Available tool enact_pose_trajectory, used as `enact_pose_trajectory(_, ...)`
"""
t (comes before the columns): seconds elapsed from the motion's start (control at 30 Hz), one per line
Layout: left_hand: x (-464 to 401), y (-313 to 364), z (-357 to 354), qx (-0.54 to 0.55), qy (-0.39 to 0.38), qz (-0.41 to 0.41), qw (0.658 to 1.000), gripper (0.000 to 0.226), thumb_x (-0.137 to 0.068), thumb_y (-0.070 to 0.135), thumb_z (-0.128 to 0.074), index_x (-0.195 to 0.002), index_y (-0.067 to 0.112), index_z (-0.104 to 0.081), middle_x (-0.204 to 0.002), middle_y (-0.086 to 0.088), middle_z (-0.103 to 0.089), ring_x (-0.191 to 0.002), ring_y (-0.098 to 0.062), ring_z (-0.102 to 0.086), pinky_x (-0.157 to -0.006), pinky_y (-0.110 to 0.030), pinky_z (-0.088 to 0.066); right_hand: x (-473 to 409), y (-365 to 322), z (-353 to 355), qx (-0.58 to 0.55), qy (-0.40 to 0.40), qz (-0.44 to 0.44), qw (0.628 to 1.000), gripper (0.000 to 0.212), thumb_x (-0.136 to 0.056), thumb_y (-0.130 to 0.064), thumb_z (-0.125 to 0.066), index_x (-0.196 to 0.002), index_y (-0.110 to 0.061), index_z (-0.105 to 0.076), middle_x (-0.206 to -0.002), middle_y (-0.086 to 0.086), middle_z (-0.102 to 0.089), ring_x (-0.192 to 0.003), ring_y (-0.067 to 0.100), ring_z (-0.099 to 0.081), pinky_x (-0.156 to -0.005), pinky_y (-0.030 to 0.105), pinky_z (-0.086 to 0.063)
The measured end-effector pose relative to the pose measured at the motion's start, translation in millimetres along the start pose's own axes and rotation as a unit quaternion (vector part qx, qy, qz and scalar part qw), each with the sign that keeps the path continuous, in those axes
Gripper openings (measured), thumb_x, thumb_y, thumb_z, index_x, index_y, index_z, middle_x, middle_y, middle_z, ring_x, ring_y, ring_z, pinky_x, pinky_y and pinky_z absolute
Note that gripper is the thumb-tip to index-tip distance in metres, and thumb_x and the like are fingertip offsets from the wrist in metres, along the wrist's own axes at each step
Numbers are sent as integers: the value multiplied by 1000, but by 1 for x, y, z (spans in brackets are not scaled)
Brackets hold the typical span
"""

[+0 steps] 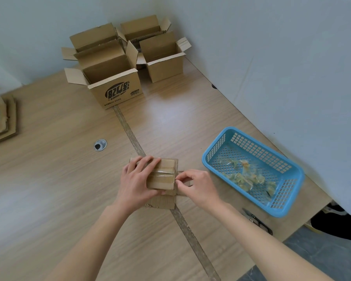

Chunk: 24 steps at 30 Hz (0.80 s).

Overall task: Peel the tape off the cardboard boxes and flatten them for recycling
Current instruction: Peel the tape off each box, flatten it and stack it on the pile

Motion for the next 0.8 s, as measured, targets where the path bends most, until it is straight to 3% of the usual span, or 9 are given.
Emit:
enact_pose_trajectory(0.13, -5, 3, 3, -31, -14, 0, 999, 104, -58, 86, -57, -145, 29, -52, -142, 6, -53, -131, -23, -38, -97, -46, -37, 4, 11, -1, -65, -25, -36, 997, 30, -79, -20, -82, -109, -17, -77, -101, -10, -76, -91, 0, -70, -82, 26, -59)
enact_pose_trajectory(0.3, -12, 9, 2, -67, -28, -18, 997, 113, -50, 94, -53, -140, 27, -54, -134, 5, -55, -124, -22, -43, -96, -46, -36, 3, 26, -17, -227, -142, -126, 955, 73, -84, -16, -82, -147, -27, -49, -143, -12, -55, -129, 3, -54, -103, 29, -52)
enact_pose_trajectory(0.47, -11, 1, 6, -10, -13, 13, 1000, 113, -46, 92, -61, -140, 28, -56, -136, 7, -54, -125, -21, -42, -92, -43, -34, -7, 22, -20, -257, -161, -109, 947, 69, -82, -21, -82, -142, -39, -51, -144, -14, -55, -130, 2, -54, -105, 30, -50)
enact_pose_trajectory(0.6, -8, -1, 8, -1, -18, 11, 1000, 114, -47, 91, -62, -142, 28, -55, -139, 7, -52, -128, -19, -39, -95, -43, -35, -10, 22, -19, -234, -155, -101, 954, 68, -79, -25, -85, -139, -34, -55, -136, -11, -60, -130, 5, -54, -112, 40, -44)
enact_pose_trajectory(0.8, -6, 0, 12, 33, -4, 22, 999, 113, -47, 90, -63, -140, 27, -57, -138, 8, -53, -128, -19, -41, -97, -44, -37, -12, 17, -24, -208, -142, -106, 962, 77, -71, -33, -92, -136, -33, -52, -134, -14, -57, -126, 1, -51, -102, 22, -44)
Point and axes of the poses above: each hand's wrist, its own x-axis away from the middle knuckle, its own z-axis out of the back of the hand, y = z × x, the point moved 8 cm from there along -x, towards the middle knuckle
